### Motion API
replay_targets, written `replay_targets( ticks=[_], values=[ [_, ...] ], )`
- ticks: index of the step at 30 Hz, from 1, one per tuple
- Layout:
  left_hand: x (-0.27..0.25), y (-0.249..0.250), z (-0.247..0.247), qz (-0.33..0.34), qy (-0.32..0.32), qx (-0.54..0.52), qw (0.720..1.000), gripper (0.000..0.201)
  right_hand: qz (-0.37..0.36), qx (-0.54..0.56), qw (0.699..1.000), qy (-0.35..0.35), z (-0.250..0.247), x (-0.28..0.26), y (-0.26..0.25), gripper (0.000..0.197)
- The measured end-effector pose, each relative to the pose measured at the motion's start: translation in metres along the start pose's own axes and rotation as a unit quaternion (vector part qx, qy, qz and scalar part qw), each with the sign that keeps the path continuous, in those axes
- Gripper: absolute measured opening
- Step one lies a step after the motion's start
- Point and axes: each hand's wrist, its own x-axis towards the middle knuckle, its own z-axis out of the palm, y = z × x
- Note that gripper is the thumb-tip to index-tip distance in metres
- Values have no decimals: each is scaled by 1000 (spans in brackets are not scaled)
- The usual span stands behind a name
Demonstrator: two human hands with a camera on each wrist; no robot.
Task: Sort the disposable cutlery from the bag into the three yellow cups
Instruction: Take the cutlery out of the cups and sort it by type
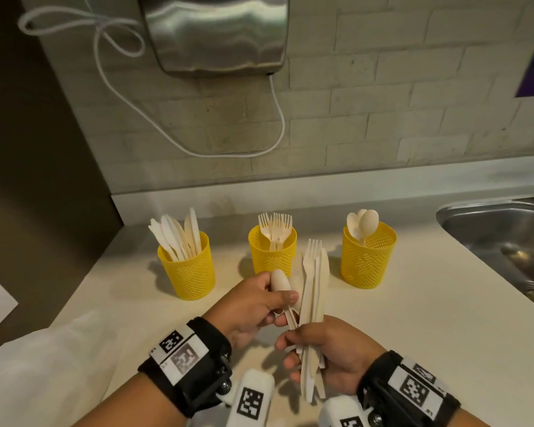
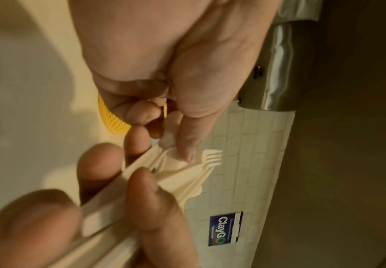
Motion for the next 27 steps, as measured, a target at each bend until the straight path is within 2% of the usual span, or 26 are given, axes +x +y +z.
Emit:
replay_targets(
  ticks=[3, 6, 9, 13, 16, 22, 25, 27],
  values=[
    [2, 6, 0, -2, -18, -4, 1000, 27, -1, 34, 999, -13, -4, -5, -3, 23],
    [8, 24, -1, 31, 16, -22, 999, 26, -11, 30, 999, 12, -13, -13, -8, 18],
    [21, 61, -2, 115, 58, -96, 987, 15, -31, 51, 997, 48, -32, -22, -9, 23],
    [56, 105, 24, 235, 66, -118, 963, 19, -58, 69, 989, 118, -58, -35, -6, 24],
    [89, 112, 59, 248, 49, -66, 965, 21, -76, 75, 983, 151, -70, -43, -6, 23],
    [132, 92, 100, 193, 70, 112, 972, 31, -84, 76, 978, 175, -80, -62, -11, 17],
    [138, 86, 100, 185, 73, 270, 942, 53, -87, 74, 978, 176, -78, -67, -12, 13],
    [133, 86, 94, 197, 98, 331, 918, 73, -90, 65, 979, 172, -77, -67, -12, 32]
  ],
)
